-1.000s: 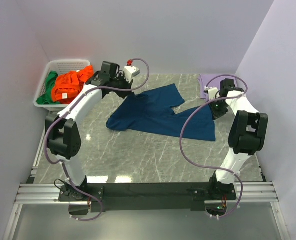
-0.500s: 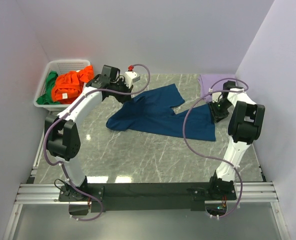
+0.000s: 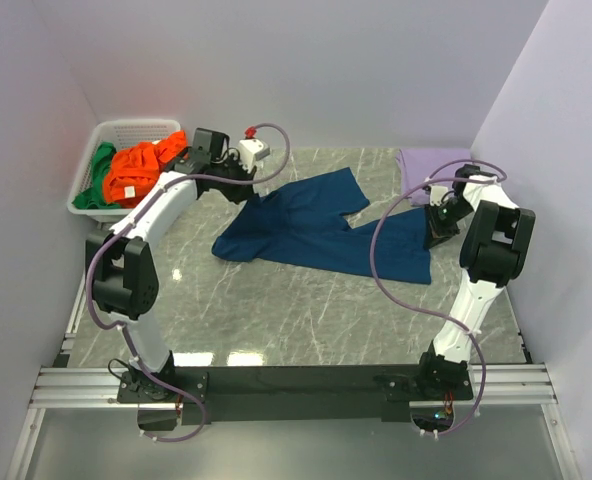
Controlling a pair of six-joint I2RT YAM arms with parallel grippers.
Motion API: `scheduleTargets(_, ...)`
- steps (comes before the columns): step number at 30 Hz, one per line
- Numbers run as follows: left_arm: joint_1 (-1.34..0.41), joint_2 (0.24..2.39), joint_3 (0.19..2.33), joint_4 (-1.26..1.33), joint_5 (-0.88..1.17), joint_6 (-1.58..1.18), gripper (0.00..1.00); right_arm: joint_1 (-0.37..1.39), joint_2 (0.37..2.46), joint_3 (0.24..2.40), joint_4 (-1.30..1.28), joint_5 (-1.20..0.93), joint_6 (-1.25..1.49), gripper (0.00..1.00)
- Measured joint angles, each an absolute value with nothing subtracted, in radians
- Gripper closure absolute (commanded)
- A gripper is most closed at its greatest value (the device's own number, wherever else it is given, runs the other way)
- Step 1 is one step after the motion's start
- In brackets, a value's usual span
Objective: Fold and stack the t-shirts
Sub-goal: Flatten the tshirt out
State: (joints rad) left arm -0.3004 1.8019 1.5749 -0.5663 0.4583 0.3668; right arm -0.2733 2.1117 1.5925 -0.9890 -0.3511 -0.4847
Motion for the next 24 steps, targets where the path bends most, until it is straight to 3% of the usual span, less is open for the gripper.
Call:
scheduleTargets(11,-0.171,1.755,1.569,-0.568,0.479,0.330,1.00,-0.307,1.951,1.604,-1.052,-0.361,-0.488,1.00)
scheduleTargets(17,-0.095,1.514,1.489,-0.556,0.510,0.297,1.00,-0.312,1.775,1.635,-1.097,-0.387,-0.491,1.00)
scheduleTargets(24,0.053,1.187,1.449,-0.473,0.538,0.188,1.00,-0.405,1.580,1.819,-1.111,-0.493,-0.441,1.00)
